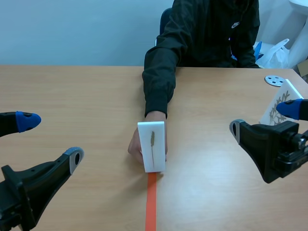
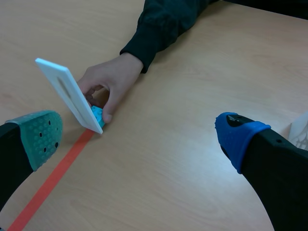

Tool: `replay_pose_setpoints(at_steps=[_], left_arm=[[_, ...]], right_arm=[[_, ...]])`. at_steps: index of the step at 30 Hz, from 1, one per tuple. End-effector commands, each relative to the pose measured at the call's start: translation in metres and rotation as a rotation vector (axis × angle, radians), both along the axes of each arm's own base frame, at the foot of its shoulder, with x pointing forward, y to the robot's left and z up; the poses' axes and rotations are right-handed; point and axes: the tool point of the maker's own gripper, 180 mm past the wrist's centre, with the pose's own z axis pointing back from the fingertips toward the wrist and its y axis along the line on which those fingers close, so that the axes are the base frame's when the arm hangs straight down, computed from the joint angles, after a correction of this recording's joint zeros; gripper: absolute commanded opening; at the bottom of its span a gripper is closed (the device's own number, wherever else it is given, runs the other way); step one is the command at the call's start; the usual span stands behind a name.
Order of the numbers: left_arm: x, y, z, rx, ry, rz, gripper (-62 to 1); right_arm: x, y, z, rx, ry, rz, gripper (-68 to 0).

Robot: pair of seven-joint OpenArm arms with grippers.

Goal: Sort the leaf by its shape. The table is split by an orange tape line. A compound leaf with several leaflets goes to the left side, a simple leaf with one blade goes to the right side. Return to the home posture when a red brick is placed on the table.

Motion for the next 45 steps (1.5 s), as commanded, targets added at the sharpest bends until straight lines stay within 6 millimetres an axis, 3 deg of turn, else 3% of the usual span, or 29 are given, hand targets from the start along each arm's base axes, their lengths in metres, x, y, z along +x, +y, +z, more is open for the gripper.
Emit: replay_pose_setpoints(at_steps=[1,35,45], left_arm=[[0.001,-0.005,0.011,-0.03,-0.033,-0.008,1.4],[0.001,-0.005,0.011,-0.028,-0.032,-0.009,1.4],[-0.003,-0.006,-0.003,0.025,0.03,-0.03,1.4]], right_arm=[[0.003,-0.001,0.006,0.0,-0.021,0.003,0.4],[0.003,-0.001,0.005,0.0,-0.021,0.003,0.4],[0.003,-0.001,0.005,-0.001,-0.018,0.003,0.4]])
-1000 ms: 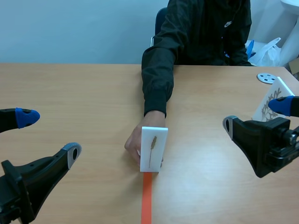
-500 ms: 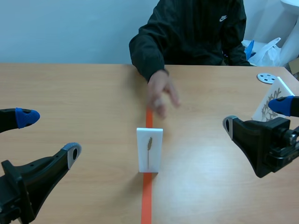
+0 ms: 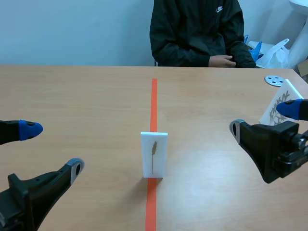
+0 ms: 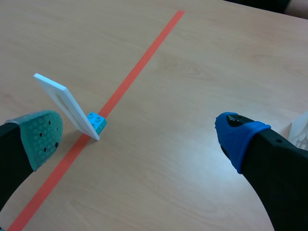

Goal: Sort the leaf by its shape. The table is split by an orange tape line. A compound leaf with several leaflets goes to the left side, a simple leaf with one blade goes to the right side. Return to the home posture when a red brick is placed on the table.

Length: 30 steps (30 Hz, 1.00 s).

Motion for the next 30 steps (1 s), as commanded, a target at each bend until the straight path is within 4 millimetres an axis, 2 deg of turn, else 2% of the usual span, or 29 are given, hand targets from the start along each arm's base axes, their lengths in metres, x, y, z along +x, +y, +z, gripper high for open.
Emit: replay_pose_setpoints(at_steps=[1,11,21,30], left_arm=[[0.001,-0.007,0.011,-0.03,-0.031,-0.015,1.4],[0.013,-0.009,0.008,0.0,-0.056,-0.075,1.4],[0.028,-0.023,-0.024,0.003,-0.026,-0.134,1.4],[0.047,-0.036,-0.062,-0.001,-0.006,-0.188,1.4]], right_arm=[[0.003,-0.001,0.005,-0.001,-0.019,0.003,0.4],[0.003,-0.001,0.005,-0.001,-0.018,0.004,0.4],[0.003,-0.001,0.005,-0.001,-0.018,0.003,0.4],[0.003,-0.001,0.005,-0.002,-0.018,0.003,0.4]])
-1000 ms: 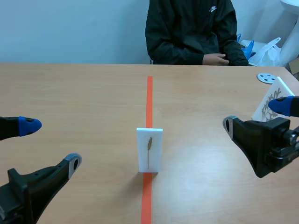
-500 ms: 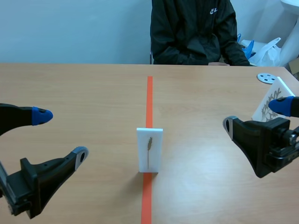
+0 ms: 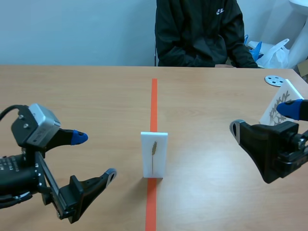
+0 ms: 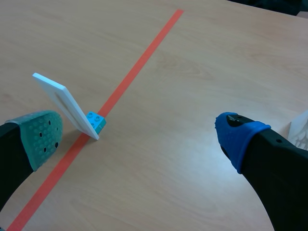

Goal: Sort the leaf by its shape. The table is split by an orange tape line. A compound leaf with several leaflets goes to the left side, a simple leaf with one blade goes to the right side. Return to the home posture when a red brick is placed on the table.

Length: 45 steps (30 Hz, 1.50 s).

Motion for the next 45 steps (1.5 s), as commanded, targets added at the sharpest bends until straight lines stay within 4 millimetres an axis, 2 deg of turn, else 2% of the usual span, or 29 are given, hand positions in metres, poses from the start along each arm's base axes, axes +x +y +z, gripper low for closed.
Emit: replay_pose_setpoints(at_steps=[1,10,17,26,36,45], left_arm=[[0.007,-0.008,0.009,-0.044,-0.03,-0.01,1.4],[0.016,-0.034,-0.015,-0.066,-0.009,-0.092,1.4],[0.026,-0.062,-0.029,-0.082,0.002,-0.145,1.4],[0.027,-0.094,-0.034,-0.111,-0.023,-0.226,1.4],[0.029,-0.103,-0.035,-0.131,-0.03,-0.241,1.4],[0.028,-0.104,-0.033,-0.143,-0.035,-0.242,-24.5]], right_arm=[[0.003,-0.001,0.006,0.0,-0.021,0.006,0.4],[0.003,-0.001,0.005,-0.004,-0.021,0.006,0.4],[0.003,-0.002,0.003,-0.023,-0.02,0.007,0.4],[0.003,-0.002,0.003,-0.03,-0.019,0.007,0.4],[0.003,-0.002,0.002,-0.032,-0.016,0.007,0.4],[0.003,-0.002,0.002,-0.032,-0.016,0.007,0.4]])
